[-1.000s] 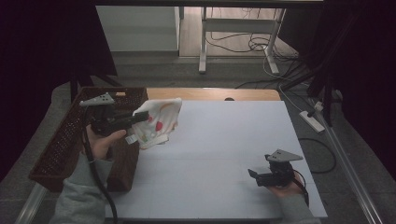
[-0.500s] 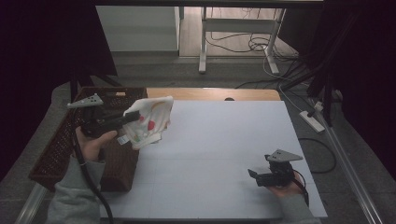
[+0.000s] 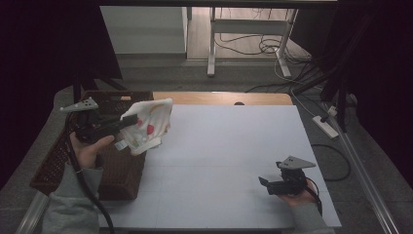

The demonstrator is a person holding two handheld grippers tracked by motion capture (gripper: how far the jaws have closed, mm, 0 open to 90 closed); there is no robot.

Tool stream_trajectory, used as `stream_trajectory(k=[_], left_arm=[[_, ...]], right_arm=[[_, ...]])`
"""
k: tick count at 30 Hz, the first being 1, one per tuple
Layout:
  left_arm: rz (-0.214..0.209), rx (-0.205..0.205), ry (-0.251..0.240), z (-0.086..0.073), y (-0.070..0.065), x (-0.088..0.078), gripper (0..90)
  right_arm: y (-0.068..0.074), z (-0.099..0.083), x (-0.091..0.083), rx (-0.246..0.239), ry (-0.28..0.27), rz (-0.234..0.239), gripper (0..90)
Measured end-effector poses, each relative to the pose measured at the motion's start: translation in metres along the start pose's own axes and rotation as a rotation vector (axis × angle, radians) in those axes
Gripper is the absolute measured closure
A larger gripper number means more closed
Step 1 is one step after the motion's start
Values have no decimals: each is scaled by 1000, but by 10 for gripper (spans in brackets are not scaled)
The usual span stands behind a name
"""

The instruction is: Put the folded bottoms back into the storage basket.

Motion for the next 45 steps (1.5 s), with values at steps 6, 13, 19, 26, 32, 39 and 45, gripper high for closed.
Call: stream_trajectory(k=[6,13,19,26,32,39,45], left_arm=[[17,-15,-7,0,6,-7,780],[40,-25,-10,-2,12,-15,781],[62,-39,-14,-4,21,-24,781],[84,-54,-24,-8,29,-35,780],[104,-62,-30,-10,35,-45,781],[119,-72,-38,-14,41,-54,781],[137,-87,-40,-17,47,-62,781]], right_arm=[[0,0,0,1,3,2,98],[-1,0,0,1,-1,4,98],[-1,0,0,3,-1,2,104],[-1,0,0,2,1,-2,104],[-1,0,0,2,0,-1,104],[-1,-1,1,3,6,1,104],[-1,-1,1,1,9,0,104]])
Point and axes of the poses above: each handheld gripper's, and its own axes: x roughly forward along the jaws, z roughly out of its top, y roughly to its left, the point moved 3 cm from there along x, roughly forward along the jaws, and after that the axes turned 2 degrees about -y, right-handed, at the moved point
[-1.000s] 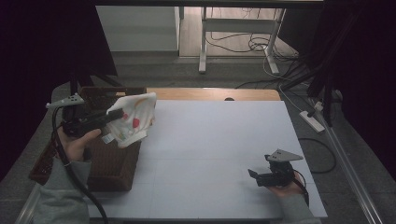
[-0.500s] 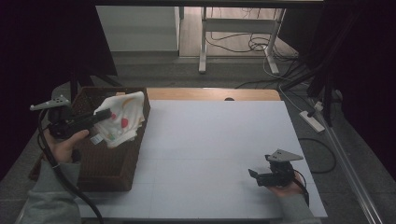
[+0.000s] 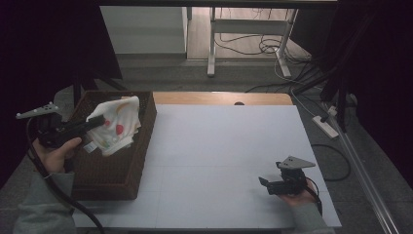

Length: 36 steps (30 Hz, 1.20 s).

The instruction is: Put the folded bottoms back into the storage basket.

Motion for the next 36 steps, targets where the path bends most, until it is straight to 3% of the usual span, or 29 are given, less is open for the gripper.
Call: stream_trajectory(k=[26,36], left_arm=[[54,-33,23,-9,23,-12,780],[58,-52,64,-21,32,-4,781]], right_arm=[[1,-1,2,-6,8,0,105],[1,-1,2,-6,9,0,108]])
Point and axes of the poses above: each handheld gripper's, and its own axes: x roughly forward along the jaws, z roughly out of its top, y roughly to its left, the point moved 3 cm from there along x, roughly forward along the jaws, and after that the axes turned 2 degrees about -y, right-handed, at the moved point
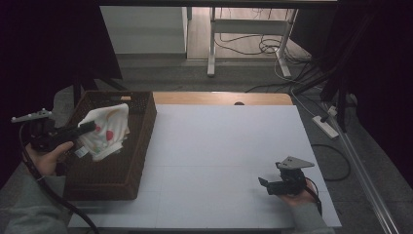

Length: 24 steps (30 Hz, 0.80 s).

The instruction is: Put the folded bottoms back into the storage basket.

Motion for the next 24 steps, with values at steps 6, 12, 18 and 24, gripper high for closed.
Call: stream_trajectory(k=[6,12,18,24], left_arm=[[-5,-8,40,-7,4,10,780],[-9,-16,62,-12,7,20,780],[-1,-18,86,-15,10,26,780],[7,-27,101,-20,16,29,779]], right_arm=[[0,0,0,0,3,0,110],[0,0,0,0,3,-1,111],[0,0,0,-1,2,-1,111],[0,0,0,0,4,-2,113]])
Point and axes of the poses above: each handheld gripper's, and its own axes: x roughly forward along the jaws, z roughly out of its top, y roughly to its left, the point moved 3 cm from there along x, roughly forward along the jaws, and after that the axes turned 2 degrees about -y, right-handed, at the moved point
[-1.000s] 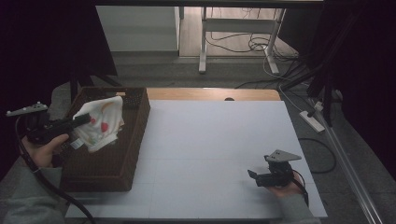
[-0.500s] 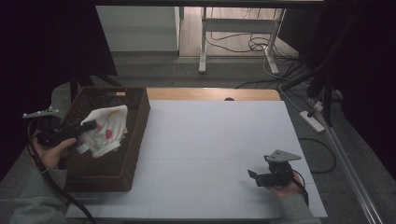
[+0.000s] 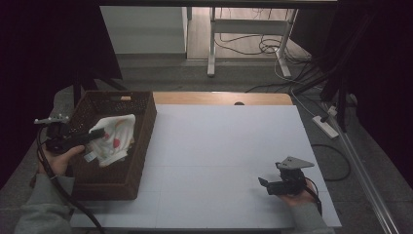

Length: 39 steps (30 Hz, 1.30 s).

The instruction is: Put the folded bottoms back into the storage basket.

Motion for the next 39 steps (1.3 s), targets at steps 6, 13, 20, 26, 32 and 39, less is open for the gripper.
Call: stream_trajectory(k=[6,13,20,26,32,39], left_arm=[[4,-10,16,-2,5,4,779],[11,-19,35,-2,9,9,779],[22,-31,62,-2,16,16,779],[40,-46,84,-3,24,21,779],[45,-50,113,-4,27,26,779],[46,-43,160,-2,31,38,777]], right_arm=[[0,0,0,-1,2,-2,114],[0,0,0,-1,2,-1,114],[1,0,0,-1,0,-1,114],[0,0,0,-2,4,1,115],[1,0,1,-2,2,0,115],[1,0,1,-2,8,0,115]])
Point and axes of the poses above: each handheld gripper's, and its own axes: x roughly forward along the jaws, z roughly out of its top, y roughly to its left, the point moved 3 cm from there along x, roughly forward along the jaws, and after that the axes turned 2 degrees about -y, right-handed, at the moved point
